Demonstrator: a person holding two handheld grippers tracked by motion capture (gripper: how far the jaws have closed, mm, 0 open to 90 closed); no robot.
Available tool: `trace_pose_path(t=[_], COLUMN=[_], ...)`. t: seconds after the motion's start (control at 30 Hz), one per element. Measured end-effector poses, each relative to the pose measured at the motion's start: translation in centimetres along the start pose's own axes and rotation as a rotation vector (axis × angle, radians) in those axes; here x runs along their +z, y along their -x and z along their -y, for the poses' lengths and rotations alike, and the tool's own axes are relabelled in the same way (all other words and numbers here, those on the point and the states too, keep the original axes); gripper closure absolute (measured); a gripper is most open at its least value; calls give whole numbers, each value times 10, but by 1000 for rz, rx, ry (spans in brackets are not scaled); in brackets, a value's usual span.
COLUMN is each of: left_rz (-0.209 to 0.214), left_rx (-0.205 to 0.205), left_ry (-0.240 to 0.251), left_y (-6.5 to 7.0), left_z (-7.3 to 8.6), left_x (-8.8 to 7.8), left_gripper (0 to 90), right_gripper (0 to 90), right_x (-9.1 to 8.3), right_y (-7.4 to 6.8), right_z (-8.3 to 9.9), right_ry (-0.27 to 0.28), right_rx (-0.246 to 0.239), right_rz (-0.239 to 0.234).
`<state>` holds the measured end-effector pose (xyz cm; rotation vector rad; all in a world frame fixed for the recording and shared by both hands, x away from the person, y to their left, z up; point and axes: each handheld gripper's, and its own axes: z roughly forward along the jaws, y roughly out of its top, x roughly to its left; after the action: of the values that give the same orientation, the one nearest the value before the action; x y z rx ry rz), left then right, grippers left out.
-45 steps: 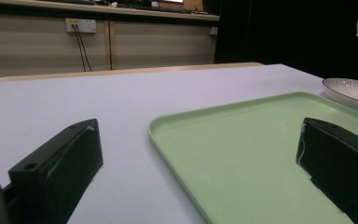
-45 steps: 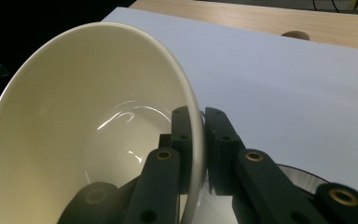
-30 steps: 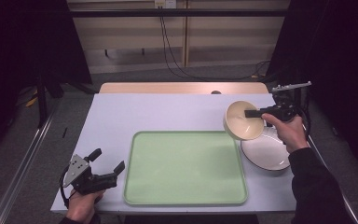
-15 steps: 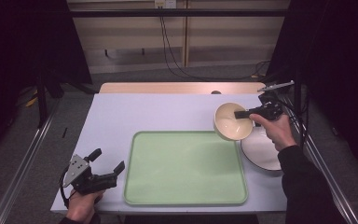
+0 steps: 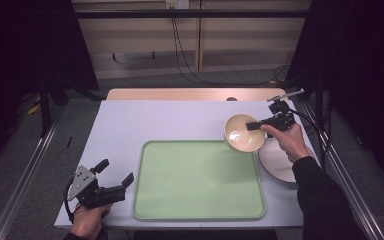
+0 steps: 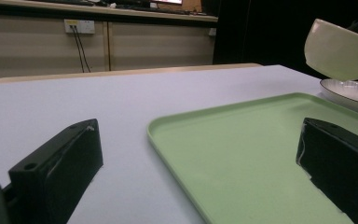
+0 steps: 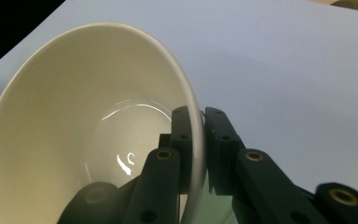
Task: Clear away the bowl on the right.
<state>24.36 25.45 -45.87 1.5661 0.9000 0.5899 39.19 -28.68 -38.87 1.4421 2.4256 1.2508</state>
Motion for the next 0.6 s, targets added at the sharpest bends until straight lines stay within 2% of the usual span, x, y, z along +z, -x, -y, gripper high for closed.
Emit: trace_pose_path(t=[0.03,0.1,0.23,0.4,0.5,0.6], left_rz=[-1,0,0,-3,-1,-6], left_rx=[-8,4,-15,8,-2,11], left_ry=[6,-2,11,-3,6,-4], left_y=[1,0,1,0,0,0], left_z=[0,0,0,0,0,0], left_x=[0,0,1,0,0,0], left_gripper=[3,3,3,3,3,3], right_gripper=[831,831,831,831,831,831], right_x=[3,3,9,19,24,29], right_y=[1,1,5,6,8,9], right_z=[1,1,3,5,5,8], right_ry=[-10,-14,-24,-55,-64,-90], right_rx=[0,2,17,13,16,30], right_rz=[11,16,28,47,47,57])
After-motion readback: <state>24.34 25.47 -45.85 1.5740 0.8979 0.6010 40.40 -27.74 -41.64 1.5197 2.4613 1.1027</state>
